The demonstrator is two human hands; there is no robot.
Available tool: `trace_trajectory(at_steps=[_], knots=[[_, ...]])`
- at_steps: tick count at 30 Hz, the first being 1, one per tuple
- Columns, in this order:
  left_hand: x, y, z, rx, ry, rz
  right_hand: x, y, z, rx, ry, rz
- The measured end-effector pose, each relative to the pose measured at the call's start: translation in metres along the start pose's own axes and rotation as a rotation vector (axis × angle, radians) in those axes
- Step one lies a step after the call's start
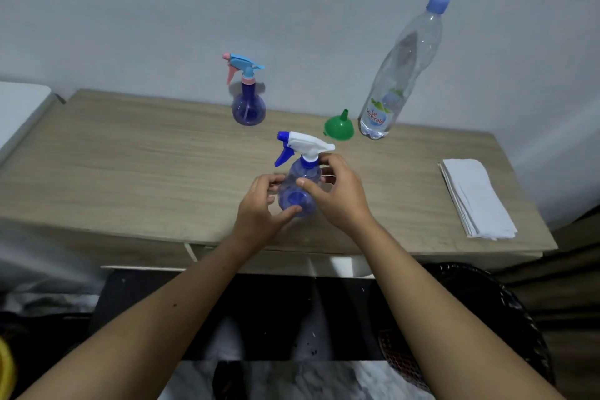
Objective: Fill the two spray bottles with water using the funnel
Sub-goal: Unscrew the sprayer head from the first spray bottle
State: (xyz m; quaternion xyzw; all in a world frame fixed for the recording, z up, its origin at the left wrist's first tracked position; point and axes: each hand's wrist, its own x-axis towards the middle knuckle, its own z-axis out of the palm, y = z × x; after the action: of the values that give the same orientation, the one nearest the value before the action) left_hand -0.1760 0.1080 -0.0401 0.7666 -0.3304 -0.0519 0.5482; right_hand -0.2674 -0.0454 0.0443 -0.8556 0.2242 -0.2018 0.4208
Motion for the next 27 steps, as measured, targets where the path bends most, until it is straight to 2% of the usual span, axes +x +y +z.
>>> trace_trajectory(at_steps=[4, 9, 14, 16, 27], knots=[[-0.005, 0.004, 0.002, 0.032, -0.027, 0.028, -0.009, 0.003, 0.001, 0.012, 0.035, 0.010], [0.002, 0.006, 0.007, -0.026, -0.068, -0.034, -0.013, 0.002, 0.006, 0.058, 0.054, 0.033], [0.003, -0.002, 0.010, 0.014, -0.074, -0.030, -0.010, -0.018, 0.003, 0.299, 0.204, 0.041], [0.004, -0.001, 0.009, 0.043, -0.099, -0.038, -0.004, -0.026, 0.002, 0.341, 0.203, 0.038], [0.011, 0.005, 0.008, 0.135, -0.192, -0.171, 0.005, -0.035, -0.015, -0.011, 0.085, -0.037]])
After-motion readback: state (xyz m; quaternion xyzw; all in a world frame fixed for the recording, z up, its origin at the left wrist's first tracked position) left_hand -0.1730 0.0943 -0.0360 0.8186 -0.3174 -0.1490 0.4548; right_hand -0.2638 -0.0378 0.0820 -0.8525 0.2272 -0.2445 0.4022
